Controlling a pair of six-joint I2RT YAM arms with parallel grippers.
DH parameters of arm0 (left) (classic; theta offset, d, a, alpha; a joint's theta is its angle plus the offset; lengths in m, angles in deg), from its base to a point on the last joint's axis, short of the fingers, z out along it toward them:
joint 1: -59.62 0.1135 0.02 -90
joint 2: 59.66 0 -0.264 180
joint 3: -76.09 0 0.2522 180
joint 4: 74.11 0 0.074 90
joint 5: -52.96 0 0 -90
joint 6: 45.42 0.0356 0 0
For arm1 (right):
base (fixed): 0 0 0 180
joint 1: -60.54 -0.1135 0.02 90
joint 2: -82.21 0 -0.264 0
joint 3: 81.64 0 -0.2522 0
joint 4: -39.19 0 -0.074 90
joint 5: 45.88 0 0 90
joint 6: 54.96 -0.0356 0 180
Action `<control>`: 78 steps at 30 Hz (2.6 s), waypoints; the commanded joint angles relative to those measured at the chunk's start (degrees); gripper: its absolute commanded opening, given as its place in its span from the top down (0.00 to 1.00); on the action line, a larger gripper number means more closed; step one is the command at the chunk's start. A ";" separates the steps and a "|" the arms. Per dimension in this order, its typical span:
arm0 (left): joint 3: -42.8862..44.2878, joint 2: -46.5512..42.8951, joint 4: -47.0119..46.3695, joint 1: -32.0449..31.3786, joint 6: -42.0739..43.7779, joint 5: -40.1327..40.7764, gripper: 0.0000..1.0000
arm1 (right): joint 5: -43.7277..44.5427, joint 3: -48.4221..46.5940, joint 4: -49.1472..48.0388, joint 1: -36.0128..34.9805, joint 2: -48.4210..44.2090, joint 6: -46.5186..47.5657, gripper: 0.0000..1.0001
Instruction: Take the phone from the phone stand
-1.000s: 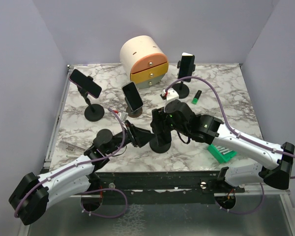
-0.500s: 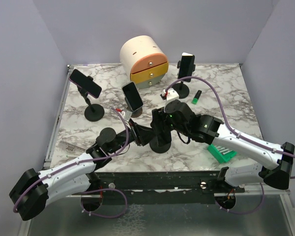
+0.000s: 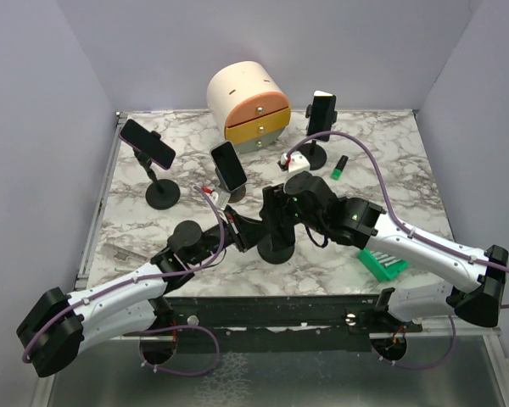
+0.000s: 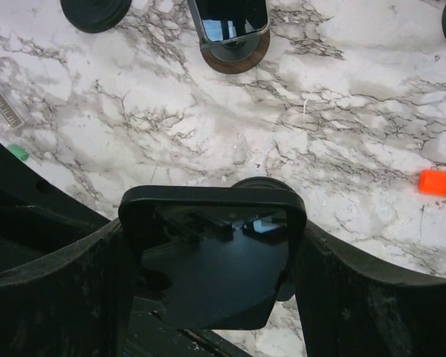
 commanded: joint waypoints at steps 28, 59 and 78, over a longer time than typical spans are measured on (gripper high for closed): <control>-14.93 -2.52 -20.39 0.08 -13.12 11.05 1.00 | 7.81 7.93 -2.61 -0.15 -3.40 -5.80 1.00; -17.23 4.65 -35.05 0.08 -17.06 5.84 1.00 | -4.09 18.55 -19.75 -0.15 -12.91 -6.04 1.00; -18.35 7.07 -39.16 0.15 -18.04 6.68 1.00 | -9.31 21.66 -24.66 -0.13 -16.09 -4.36 1.00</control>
